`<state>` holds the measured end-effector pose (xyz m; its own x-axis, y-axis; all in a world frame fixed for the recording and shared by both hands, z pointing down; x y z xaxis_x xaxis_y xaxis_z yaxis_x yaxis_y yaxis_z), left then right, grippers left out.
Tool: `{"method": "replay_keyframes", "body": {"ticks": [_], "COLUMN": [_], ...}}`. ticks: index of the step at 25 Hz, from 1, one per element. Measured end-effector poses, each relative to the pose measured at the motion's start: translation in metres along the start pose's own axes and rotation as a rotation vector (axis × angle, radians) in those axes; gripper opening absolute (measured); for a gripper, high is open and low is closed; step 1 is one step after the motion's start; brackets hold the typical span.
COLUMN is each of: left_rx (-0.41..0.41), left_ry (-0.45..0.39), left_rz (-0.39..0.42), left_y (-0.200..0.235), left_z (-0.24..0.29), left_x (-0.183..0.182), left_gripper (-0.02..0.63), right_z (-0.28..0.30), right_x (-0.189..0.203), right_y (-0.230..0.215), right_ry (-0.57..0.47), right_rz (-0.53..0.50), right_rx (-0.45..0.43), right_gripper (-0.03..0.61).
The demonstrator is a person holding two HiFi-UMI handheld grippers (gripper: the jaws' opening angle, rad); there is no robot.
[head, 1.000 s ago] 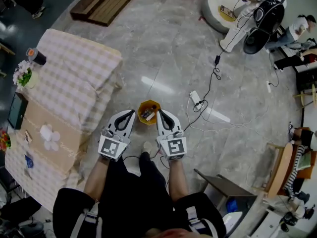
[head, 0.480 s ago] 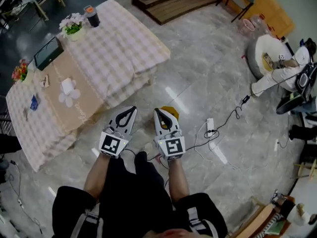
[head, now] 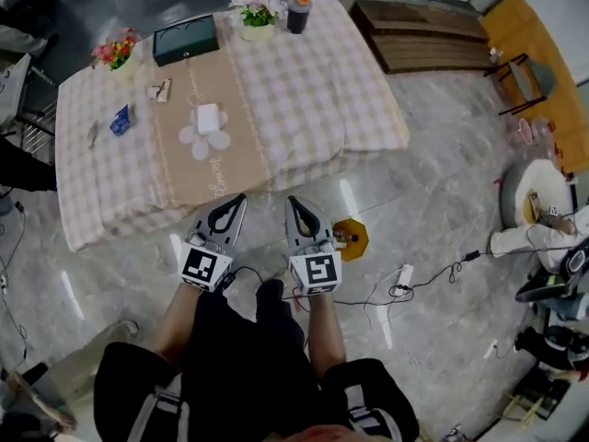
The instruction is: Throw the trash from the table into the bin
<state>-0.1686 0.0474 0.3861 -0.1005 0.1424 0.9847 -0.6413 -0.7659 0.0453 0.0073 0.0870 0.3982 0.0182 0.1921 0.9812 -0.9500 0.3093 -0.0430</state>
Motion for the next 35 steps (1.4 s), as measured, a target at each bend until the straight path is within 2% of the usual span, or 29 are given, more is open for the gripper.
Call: {"method": "replay_keyframes", "body": {"ticks": [6, 12, 21, 26, 28, 30, 35], "left_rx": [-0.091, -0.148, -0.149, -0.121, -0.108, -0.092, -0.068], "left_ry": [0.015, 0.037, 0.063, 0.071, 0.079, 0.08, 0.091], "left_rz": [-0.016, -0.059, -0.094, -0.112, -0.121, -0.125, -0.131], "left_y": [0.083, 0.163, 0.249, 0.278, 0.286, 0.292, 0.303], "left_z": [-0.038, -0.057, -0.051, -0.041, -0.037, -0.034, -0.03], "left_x": [0.023, 0.055, 0.1, 0.117, 0.123, 0.126, 0.136], "left_gripper": [0.003, 0.003, 0.003, 0.003, 0.003, 0.003, 0.003], "right_z": [0.082, 0.159, 0.256, 0.3, 0.314, 0.325, 0.342], "right_x": [0.004, 0.027, 0.068, 0.084, 0.093, 0.1, 0.117], "right_y": [0.057, 0.094, 0.114, 0.113, 0.11, 0.107, 0.104], "right_ry": [0.017, 0.079, 0.163, 0.211, 0.244, 0.276, 0.364], "right_rz": [-0.017, -0.056, -0.088, -0.101, -0.102, -0.09, -0.068], "right_rx": [-0.067, -0.084, -0.046, 0.018, 0.033, 0.039, 0.07], "right_gripper": [0.006, 0.006, 0.007, 0.009, 0.043, 0.15, 0.257]}}
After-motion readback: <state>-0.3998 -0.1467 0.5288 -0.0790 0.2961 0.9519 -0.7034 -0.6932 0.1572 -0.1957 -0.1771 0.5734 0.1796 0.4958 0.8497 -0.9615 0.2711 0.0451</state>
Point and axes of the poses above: the fingertips, and each gripper's own axes: z forward along the fingers, y to its left, x out of its underside, the point moved 8 cm from there along -z, backward along the fingers, and after that the axes turned 2 degrees about -z, right-handed, at the moved point
